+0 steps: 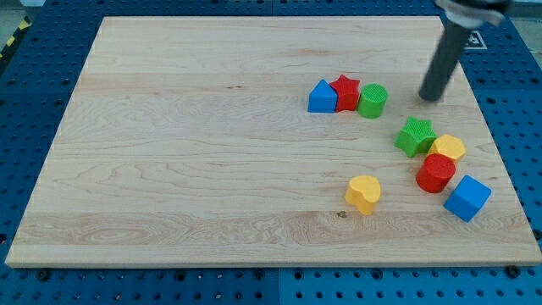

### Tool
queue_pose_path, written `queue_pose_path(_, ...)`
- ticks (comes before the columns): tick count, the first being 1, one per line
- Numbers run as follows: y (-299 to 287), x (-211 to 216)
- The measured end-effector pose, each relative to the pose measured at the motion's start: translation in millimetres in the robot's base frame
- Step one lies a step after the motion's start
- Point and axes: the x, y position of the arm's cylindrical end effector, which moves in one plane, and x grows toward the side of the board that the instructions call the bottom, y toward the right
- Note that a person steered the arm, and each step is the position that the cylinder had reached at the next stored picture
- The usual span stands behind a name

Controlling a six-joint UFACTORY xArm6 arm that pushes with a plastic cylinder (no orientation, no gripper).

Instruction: Move the green star to the right of green circle

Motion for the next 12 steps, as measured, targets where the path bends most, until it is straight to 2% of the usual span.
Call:
queue_pose_path(2,1,35)
queue_pose_path(3,-18,30)
queue_pose_path(4,-40,5)
queue_pose_path(5,-57,10)
queue_pose_path(6,-73,43)
queue_pose_path(8,-114,67)
queue_pose_path(9,-115,90)
queue_pose_path(10,-86,100)
queue_pose_path(12,-44,45)
